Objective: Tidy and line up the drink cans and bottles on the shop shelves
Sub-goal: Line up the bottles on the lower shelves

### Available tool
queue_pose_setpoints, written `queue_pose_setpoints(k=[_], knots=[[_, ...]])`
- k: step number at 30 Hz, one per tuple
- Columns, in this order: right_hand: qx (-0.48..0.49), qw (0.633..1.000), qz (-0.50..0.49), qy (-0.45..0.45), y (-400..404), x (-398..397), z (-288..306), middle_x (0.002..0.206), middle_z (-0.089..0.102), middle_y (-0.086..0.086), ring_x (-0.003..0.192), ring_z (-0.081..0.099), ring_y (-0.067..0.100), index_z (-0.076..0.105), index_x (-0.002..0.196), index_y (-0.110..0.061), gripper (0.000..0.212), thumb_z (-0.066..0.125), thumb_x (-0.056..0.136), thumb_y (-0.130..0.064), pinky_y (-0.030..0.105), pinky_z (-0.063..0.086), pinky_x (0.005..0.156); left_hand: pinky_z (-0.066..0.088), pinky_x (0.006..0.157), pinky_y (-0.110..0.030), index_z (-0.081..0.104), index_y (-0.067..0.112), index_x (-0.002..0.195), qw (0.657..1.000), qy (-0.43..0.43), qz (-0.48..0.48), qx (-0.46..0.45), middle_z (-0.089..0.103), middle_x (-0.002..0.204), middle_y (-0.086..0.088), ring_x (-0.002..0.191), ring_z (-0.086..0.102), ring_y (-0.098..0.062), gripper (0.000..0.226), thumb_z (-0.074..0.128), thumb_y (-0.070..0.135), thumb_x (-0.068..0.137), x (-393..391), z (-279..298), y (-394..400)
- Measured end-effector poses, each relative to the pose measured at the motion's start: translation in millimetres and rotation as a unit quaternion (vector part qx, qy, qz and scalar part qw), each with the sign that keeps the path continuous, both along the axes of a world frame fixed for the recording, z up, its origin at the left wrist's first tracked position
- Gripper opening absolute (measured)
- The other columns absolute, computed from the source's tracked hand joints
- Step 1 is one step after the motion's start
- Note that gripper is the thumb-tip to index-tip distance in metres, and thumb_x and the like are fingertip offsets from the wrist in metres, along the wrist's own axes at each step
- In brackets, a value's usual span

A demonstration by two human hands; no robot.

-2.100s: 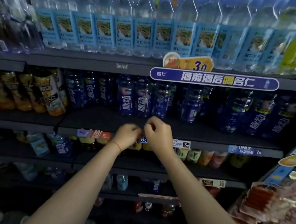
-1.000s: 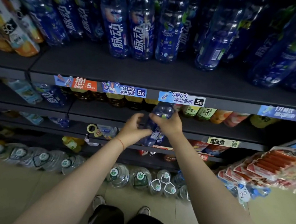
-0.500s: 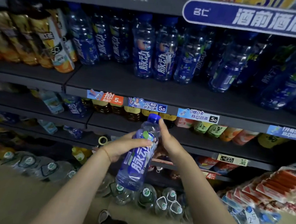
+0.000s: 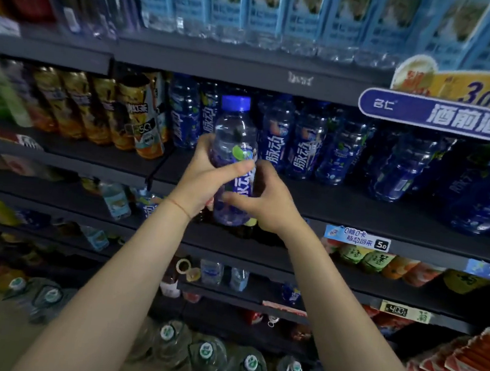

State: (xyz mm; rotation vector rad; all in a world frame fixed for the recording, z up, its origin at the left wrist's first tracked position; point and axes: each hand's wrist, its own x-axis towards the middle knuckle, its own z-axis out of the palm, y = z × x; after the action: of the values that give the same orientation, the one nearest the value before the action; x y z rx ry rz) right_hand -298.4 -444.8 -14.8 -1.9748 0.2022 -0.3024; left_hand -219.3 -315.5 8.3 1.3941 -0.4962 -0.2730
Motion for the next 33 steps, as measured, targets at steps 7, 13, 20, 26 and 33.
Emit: queue_pose_setpoints(k=[7,13,20,26,33], knots=[[-0.010,0.985,-0.164,-0.045,1.1,44.4,10.0,0.109,0.067,-0.009,0.090,0.064,0.005,0.045,0.134,-0.022,0.070,0.079,0.074,-0.017,0.025,0.055,0.074,0.048,0.099,-0.026,0.051,0.027,0.130,0.991,-0.079,-0.052,0.099,0.062,0.129,0.004,0.117,0.060,-0.009,0.073,0.088,0.029,0.067,52.8,-7.9,-15.8],[-0.025,0.970,-0.240,-0.008,-18.7,54.2,-4.2,0.096,0.063,-0.017,0.091,0.064,0.009,0.047,0.123,-0.025,0.053,0.076,0.079,-0.016,0.012,0.045,0.065,0.047,0.088,-0.020,0.051,0.021,0.128,0.985,-0.054,-0.092,0.137,0.061,0.114,0.009,0.109,0.059,-0.009,0.055,0.079,0.024,0.080,63.7,-29.4,-34.5],[-0.035,0.956,-0.290,0.000,-54.0,20.8,-13.8,0.109,0.066,-0.006,0.098,0.064,0.014,0.048,0.126,-0.018,0.060,0.080,0.077,-0.027,0.027,0.048,0.077,0.048,0.097,-0.031,0.056,0.028,0.128,0.981,-0.026,-0.162,0.104,0.063,0.115,0.007,0.110,0.060,-0.011,0.049,0.073,0.024,0.082,33.0,-37.3,-74.2],[-0.066,0.946,-0.317,0.013,-108.6,-25.3,-17.7,0.117,0.063,0.003,0.101,0.063,0.021,0.045,0.129,-0.018,0.069,0.082,0.075,-0.039,0.037,0.054,0.079,0.049,0.102,-0.040,0.060,0.040,0.107,0.977,0.007,-0.184,0.110,0.066,0.116,0.004,0.112,0.062,-0.014,0.041,0.072,0.039,0.068,-13.5,-31.2,-122.9],[-0.147,0.928,-0.339,0.048,-176.1,-68.3,-16.8,0.130,0.052,0.016,0.115,0.056,0.035,0.048,0.129,-0.014,0.071,0.079,0.076,-0.049,0.041,0.053,0.082,0.048,0.100,-0.036,0.061,0.026,0.119,0.980,0.028,-0.155,0.119,0.065,0.111,0.004,0.105,0.062,-0.013,0.033,0.062,0.008,0.091,-73.1,-30.3,-185.8]])
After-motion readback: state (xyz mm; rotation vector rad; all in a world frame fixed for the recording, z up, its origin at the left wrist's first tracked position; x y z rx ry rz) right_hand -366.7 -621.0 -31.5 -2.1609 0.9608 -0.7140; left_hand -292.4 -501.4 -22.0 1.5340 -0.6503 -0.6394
